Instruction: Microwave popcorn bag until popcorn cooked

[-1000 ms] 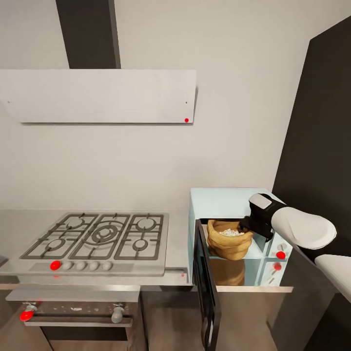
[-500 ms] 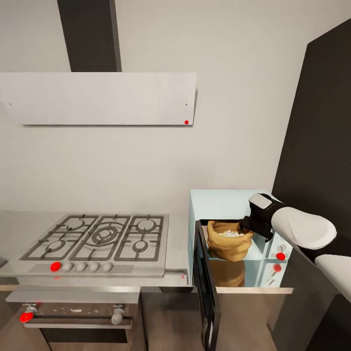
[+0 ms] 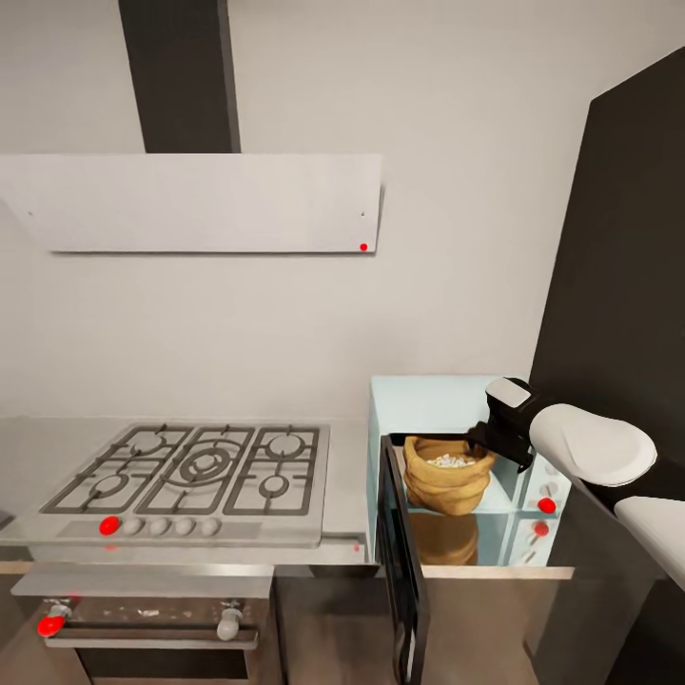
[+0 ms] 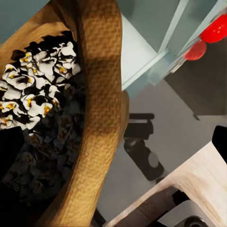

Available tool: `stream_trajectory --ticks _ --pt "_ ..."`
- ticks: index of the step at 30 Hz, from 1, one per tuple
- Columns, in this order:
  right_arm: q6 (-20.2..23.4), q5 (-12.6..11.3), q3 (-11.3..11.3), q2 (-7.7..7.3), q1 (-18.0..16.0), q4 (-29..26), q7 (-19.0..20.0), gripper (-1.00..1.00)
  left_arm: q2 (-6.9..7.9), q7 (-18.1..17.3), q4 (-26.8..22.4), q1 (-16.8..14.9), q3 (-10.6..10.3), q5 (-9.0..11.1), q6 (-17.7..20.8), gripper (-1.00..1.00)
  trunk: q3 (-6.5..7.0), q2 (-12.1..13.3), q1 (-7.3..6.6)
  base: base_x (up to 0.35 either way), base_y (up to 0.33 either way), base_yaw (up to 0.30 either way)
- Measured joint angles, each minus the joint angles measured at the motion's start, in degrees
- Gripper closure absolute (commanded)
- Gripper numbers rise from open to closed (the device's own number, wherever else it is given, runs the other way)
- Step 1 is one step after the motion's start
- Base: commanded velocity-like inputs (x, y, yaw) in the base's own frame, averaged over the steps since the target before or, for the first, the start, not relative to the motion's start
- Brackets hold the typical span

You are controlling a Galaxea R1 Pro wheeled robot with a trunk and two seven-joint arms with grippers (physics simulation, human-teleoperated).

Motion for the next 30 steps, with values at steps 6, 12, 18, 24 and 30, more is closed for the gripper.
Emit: stream_trajectory --ticks 6,12,18,24,30 --pt "0.0 0.0 -0.02 0.02 0.0 0.0 0.02 -1.0 0.05 0.0 0.0 0.0 0.0 0.0 0.0 -1.0 0.57 0.0 0.0 0.0 0.0 0.0" --pt "0.0 -0.03 -0.02 0.01 0.0 0.0 0.06 -1.0 0.01 0.0 0.0 0.0 0.0 0.0 0.0 -1.0 1.14 0.0 0.0 0.0 0.0 0.0" --pt "0.0 -0.05 -0.06 0.01 0.0 0.0 0.09 -1.0 -0.06 -0.01 0.0 0.0 -0.01 0.0 0.0 -1.0 1.71 0.01 0.02 -0.15 -0.062 0.0" --pt "-0.01 -0.03 -0.09 0.07 0.0 0.0 0.87 -1.0 -0.09 -0.01 0.0 0.0 0.0 0.0 0.0 -1.0 2.27 0.01 0.03 -0.277 -0.122 0.0" --pt "0.08 0.0 -0.06 0.06 0.0 0.0 3.61 -1.0 -0.09 -0.01 0.0 0.0 -0.03 0.0 0.0 -1.0 2.46 0.02 0.03 -0.298 -0.105 0.0"
